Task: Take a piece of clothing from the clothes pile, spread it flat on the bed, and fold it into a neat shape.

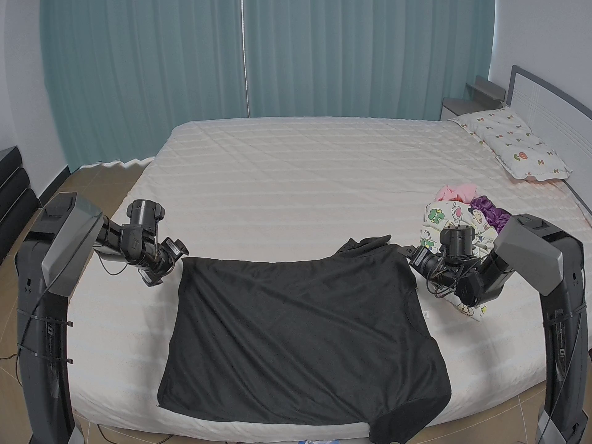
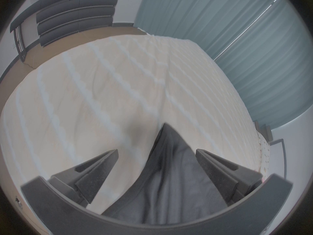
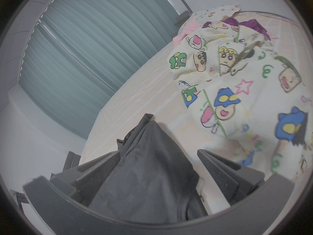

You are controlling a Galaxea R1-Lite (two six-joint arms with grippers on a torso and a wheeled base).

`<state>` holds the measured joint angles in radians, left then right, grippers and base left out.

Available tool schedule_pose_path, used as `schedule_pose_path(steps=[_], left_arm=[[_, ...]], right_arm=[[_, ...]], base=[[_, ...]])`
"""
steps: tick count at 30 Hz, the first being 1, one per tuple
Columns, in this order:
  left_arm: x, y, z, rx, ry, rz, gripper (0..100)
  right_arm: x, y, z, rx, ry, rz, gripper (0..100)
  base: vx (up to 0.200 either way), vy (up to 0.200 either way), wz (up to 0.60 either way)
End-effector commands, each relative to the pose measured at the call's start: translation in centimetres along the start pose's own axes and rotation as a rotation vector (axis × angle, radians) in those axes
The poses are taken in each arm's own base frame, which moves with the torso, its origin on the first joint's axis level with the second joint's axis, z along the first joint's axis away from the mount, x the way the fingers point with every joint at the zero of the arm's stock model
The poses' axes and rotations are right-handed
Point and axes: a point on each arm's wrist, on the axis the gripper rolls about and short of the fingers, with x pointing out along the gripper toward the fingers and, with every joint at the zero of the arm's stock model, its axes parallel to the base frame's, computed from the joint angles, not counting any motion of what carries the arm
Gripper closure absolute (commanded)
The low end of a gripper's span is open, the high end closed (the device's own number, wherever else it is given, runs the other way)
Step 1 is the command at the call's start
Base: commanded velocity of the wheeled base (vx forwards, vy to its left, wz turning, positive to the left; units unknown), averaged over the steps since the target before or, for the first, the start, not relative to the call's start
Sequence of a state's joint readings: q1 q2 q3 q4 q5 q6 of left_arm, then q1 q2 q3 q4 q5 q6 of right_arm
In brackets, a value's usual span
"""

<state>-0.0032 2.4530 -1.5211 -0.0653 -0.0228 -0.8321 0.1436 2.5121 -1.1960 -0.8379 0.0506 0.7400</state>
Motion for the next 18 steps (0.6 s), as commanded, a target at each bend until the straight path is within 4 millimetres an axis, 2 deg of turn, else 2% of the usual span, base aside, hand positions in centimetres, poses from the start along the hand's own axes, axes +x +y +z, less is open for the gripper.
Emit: schedule_pose_path(steps=[1,6,9,10,13,18], left_arm=[[-7.2,5.1,-5.0,0.000,0.083,-0.085,0],[-8.6,8.4,-8.4,0.003,0.143,-0.100,0],[-8.7,8.9,-9.0,0.004,0.145,-0.102,0],[-9.0,9.8,-9.8,0.000,0.151,-0.098,0],[-9.5,10.6,-10.8,0.012,0.162,-0.086,0],[-9.9,11.0,-12.3,0.037,0.178,-0.086,0]], right_arm=[[-8.3,0.2,-0.4,0.023,0.032,-0.025,0],[-11.0,-0.1,-1.0,0.041,0.061,-0.049,0],[-11.5,-0.1,-1.2,0.046,0.062,-0.049,0],[-12.2,-0.4,-1.7,0.044,0.071,-0.055,0],[-12.8,-0.8,-2.4,0.042,0.077,-0.056,0],[-13.5,-1.4,-3.6,0.039,0.090,-0.054,0]], base=[[-0.200,0.000,0.00],[-0.200,0.000,0.00],[-0.200,0.000,0.00],[-0.200,0.000,0.00],[-0.200,0.000,0.00],[0.000,0.000,0.00]])
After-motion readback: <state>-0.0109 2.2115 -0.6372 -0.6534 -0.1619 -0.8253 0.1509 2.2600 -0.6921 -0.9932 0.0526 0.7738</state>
